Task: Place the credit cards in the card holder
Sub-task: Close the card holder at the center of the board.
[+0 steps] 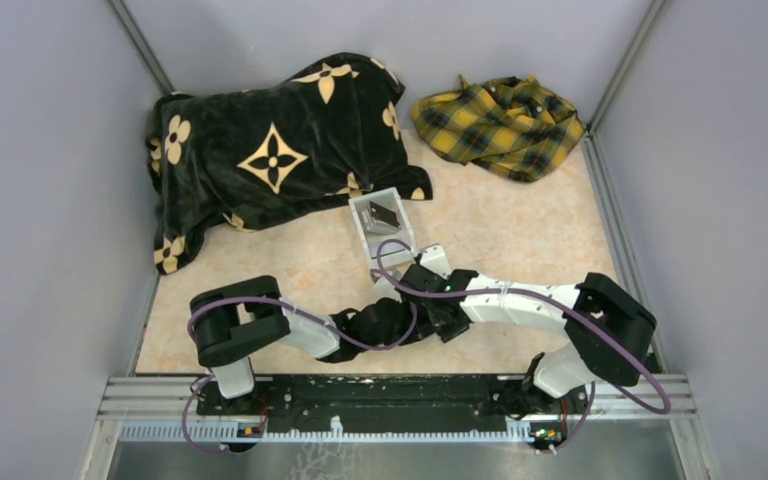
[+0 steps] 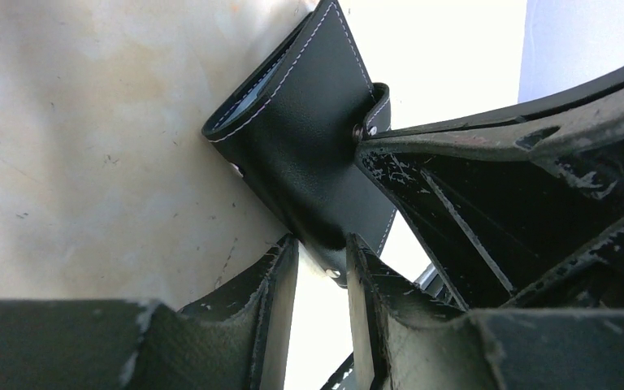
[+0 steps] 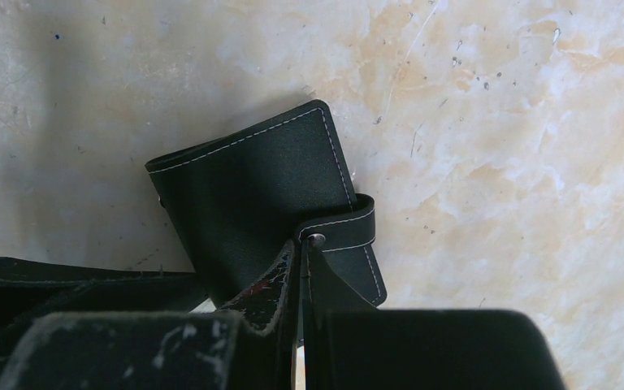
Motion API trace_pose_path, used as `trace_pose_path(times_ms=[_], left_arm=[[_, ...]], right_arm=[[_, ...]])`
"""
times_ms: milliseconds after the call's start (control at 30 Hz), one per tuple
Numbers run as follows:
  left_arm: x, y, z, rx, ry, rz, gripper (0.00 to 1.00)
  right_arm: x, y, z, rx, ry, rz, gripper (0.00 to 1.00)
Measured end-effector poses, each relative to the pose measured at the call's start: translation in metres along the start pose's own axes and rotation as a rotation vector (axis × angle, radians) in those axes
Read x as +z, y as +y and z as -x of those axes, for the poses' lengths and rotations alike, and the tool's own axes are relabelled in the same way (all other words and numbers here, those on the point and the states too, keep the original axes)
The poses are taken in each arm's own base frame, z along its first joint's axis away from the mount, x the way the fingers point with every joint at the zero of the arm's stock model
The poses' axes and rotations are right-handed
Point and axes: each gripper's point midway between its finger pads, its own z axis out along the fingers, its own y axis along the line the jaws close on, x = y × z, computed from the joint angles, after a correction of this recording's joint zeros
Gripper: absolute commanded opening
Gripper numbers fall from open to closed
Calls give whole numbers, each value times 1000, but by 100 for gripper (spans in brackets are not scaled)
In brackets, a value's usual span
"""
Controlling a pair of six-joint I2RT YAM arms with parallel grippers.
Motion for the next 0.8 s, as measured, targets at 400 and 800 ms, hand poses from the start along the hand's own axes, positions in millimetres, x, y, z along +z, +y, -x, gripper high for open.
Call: trace_pose_path(times_ms=[400,800], left_arm=[[1,0,0,-17,-1,-10,38],[3,2,0,-46,26,-23,37]], right_arm=[[6,-2,4,78,88,111,0],[12,-2,1,161,246,218,0]])
